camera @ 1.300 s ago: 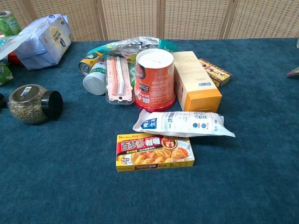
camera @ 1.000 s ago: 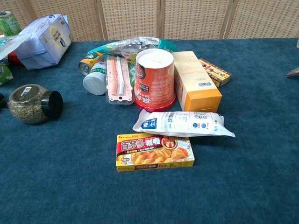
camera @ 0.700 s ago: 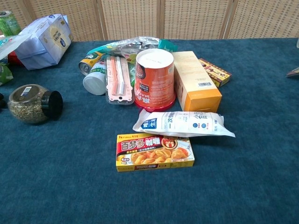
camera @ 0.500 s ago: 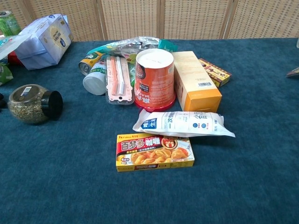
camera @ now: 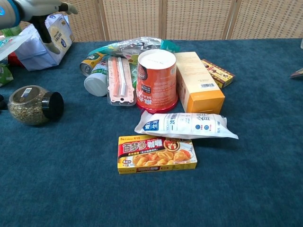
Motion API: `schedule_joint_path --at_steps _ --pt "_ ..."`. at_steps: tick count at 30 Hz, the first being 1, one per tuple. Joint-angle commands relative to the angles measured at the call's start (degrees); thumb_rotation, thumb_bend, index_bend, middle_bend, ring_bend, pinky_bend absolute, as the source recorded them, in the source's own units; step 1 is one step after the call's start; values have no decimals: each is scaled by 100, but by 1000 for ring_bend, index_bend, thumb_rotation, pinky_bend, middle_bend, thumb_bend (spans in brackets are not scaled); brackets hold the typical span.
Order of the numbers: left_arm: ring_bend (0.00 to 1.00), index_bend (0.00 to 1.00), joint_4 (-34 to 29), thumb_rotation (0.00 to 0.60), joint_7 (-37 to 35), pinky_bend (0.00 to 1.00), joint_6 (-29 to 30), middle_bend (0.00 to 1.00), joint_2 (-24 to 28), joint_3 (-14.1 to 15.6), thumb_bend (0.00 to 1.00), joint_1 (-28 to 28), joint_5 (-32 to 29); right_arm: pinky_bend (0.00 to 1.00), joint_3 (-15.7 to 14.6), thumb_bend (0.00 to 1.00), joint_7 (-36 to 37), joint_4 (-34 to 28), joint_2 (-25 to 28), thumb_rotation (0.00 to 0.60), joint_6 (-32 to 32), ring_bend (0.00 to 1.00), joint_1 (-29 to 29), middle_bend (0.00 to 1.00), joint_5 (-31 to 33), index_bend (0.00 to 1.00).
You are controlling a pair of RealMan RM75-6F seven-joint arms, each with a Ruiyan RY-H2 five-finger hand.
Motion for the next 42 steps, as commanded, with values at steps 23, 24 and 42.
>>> schedule_joint_path --at_steps 23,24,42 --pt "0 0 2468 600 -26 0 -717 0 -2123 -248 0 -1624 -298 0 45 0 209 112 35 600 -112 0 -15 0 110 0" --pt "0 0 2614 600 -10 9 -727 0 -2222 -241 0 -1680 -272 0 47 0 214 114 36 600 -111 0 -15 0 110 0" --pt "1000 838 3569 600 -582 1000 -96 929 -3027 -191 42 -1844 916 0 43 0 314 82 106 600 24 0 -96 0 -13 0"
